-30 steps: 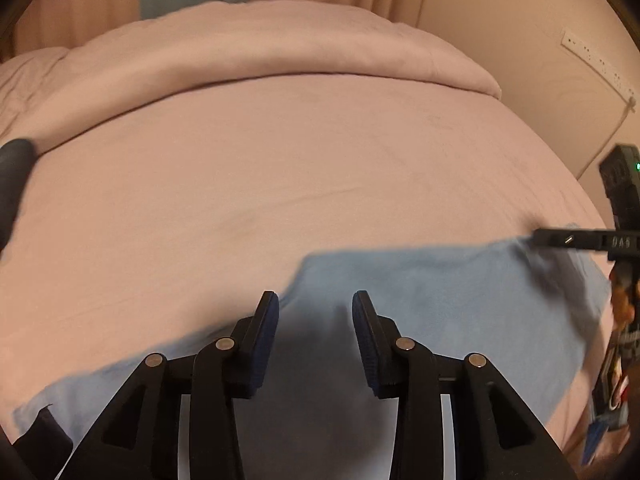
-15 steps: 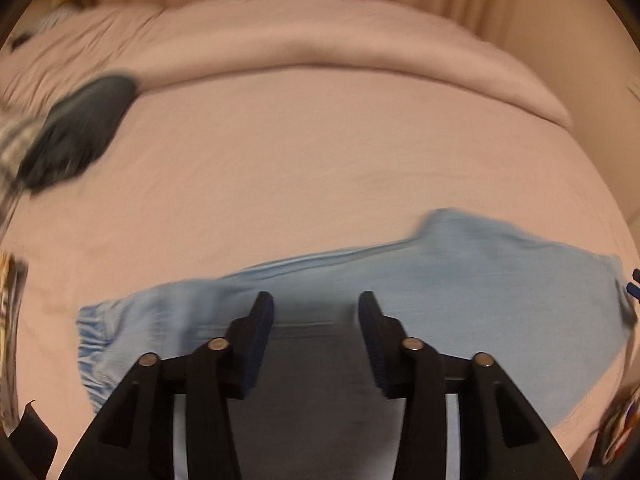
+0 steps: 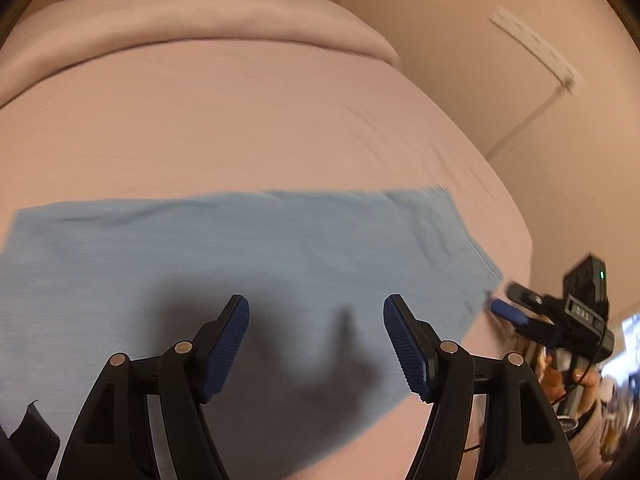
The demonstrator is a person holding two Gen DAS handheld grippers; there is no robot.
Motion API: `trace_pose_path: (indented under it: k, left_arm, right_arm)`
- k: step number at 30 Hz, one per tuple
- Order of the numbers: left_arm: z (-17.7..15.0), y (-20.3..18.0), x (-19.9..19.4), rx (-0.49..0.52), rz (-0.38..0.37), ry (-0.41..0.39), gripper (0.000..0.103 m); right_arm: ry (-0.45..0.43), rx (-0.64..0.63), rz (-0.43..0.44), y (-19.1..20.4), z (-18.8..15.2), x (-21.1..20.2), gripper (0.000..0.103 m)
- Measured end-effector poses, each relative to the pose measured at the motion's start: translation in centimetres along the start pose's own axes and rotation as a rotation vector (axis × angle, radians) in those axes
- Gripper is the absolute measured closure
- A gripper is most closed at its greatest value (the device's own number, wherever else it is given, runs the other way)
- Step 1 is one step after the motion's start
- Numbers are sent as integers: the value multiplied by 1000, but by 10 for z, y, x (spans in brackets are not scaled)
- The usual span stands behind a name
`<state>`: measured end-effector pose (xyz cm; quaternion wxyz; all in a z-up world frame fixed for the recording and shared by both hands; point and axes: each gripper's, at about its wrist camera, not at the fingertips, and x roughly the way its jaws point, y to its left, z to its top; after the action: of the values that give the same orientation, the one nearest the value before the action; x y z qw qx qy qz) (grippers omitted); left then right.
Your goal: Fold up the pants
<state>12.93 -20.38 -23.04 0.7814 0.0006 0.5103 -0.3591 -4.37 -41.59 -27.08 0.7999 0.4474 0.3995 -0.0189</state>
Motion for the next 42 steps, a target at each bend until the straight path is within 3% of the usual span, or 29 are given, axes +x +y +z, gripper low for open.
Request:
trace_pose_path:
  k: [4,8,10,11,12,15,24,27,31,34,37,40,42]
  left_arm:
    - [-3,-28,22,24,-9,36,34]
    - [-15,-28,33,16,0,56,33]
    - [-19,-32,32,28,9,58,33]
    - [-19,-31,33,22,4,60,33]
    - [-19,-31,36,9,-7,61,33]
    - [-20,-7,33,-74,-77,62,33]
    - [-26,41,28,-373,-292,42,33]
    - [-36,61,16,-481,-365,-10,33]
    - [-52,98,-21,-587,-440,-139,33]
    - [-58,120,-49,-618,-485,-208,33]
    - [-59,128,-59,-628,-551,-229,33]
    - [-62,134,-53,-638,-587,-204,33]
    - [-64,140,-49,-647,-564,-182,33]
  right_arm:
    - [-31,42,43,-6,7,13,43]
    - [-72,53,51,-10,10,9,44]
    - [-80,21,16,-6,9,10,56]
    - [-83,8,-12,-4,10,12,72]
    - [-84,20,-23,-4,10,15,82]
    - [-87,48,7,-13,15,9,88]
    - [-145,-262,40,81,13,-5,89]
    - [-125,-352,79,118,8,1,89]
    - [-82,-473,116,161,-9,17,89]
    - [-30,-560,116,185,-26,41,89]
    - [26,-655,86,199,-51,70,89]
    - [67,-783,16,210,-84,101,89]
    - [92,-872,-28,213,-107,120,89]
